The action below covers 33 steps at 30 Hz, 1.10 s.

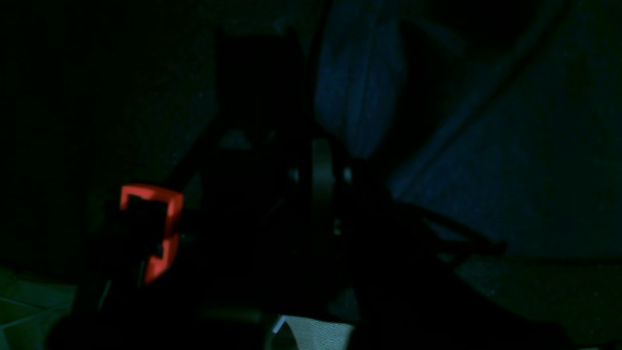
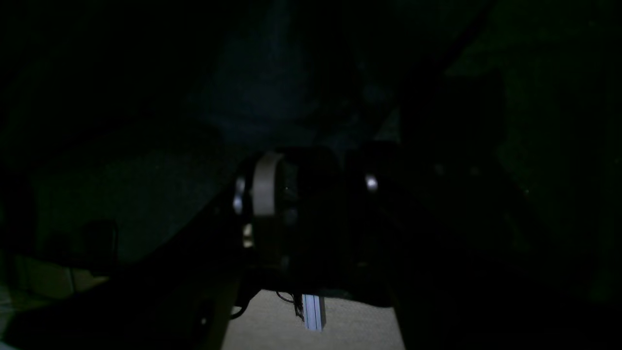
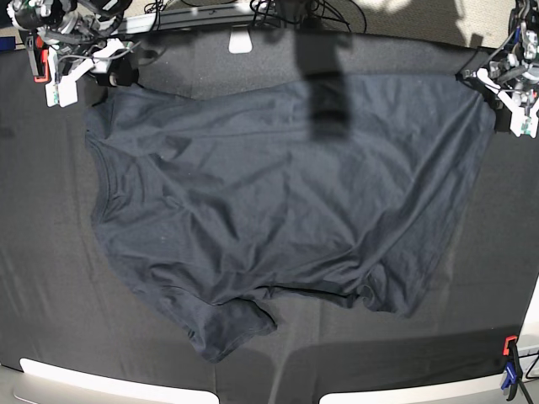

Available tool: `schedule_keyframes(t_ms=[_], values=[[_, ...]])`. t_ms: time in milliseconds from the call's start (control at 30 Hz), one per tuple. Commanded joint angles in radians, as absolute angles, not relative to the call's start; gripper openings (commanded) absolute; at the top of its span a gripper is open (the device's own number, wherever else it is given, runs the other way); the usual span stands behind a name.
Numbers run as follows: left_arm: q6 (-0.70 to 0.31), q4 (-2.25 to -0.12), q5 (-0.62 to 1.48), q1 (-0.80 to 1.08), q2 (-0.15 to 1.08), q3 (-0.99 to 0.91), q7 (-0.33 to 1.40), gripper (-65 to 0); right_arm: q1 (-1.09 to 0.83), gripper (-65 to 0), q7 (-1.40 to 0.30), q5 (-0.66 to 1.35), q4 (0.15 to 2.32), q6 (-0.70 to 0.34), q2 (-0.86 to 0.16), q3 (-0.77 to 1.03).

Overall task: Layout the t-shirt on the table in an organized manner, then fold the t-shirt properly
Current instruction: 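Grasp the shirt shoulder with the right gripper and pull it taut against the left gripper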

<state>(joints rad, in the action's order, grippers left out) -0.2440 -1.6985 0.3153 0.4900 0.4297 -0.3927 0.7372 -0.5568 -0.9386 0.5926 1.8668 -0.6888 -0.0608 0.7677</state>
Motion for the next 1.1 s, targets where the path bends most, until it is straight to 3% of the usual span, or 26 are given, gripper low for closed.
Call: schedule_keyframes(t_ms=[0, 67, 200, 300, 800, 900, 1067], values=[[-0.241, -1.71, 0.319, 0.49, 0.444, -0.4, 0.732, -65.0, -0.559, -44.8, -0.892, 0.58, 1.869, -0.698, -0.069, 0.772], [-0.241, -1.71, 0.319, 0.49, 0.444, -0.4, 0.732, -65.0, -0.559, -44.4, -0.841, 0.538, 1.837, -0.698, -0.07, 0.772], [-0.241, -1.71, 0.319, 0.49, 0.444, -0.4, 0.731, -65.0, -0.543, -35.1, -0.827, 0.533, 1.771, -0.698, -0.069, 0.772], [-0.24, -1.71, 0.319, 0.49, 0.444, -0.4, 0.728, -65.0, -0.531, -31.8, -0.825, 0.56, 1.757, -0.698, -0.07, 0.772], [-0.241, -1.71, 0.319, 0.49, 0.444, -0.4, 0.729, -65.0, -0.447, -32.2, -0.973, 0.707, 1.756, -0.698, -0.033, 0.772], [-0.241, -1.71, 0.319, 0.49, 0.444, -0.4, 0.732, -65.0, -0.447, -38.5, -0.973, 0.707, 1.756, -0.698, -0.016, 0.772], [-0.241, -1.71, 0.319, 0.49, 0.444, -0.4, 0.732, -65.0, -0.447, -63.6, -0.968, 0.707, 1.757, -0.698, -0.014, 0.772]])
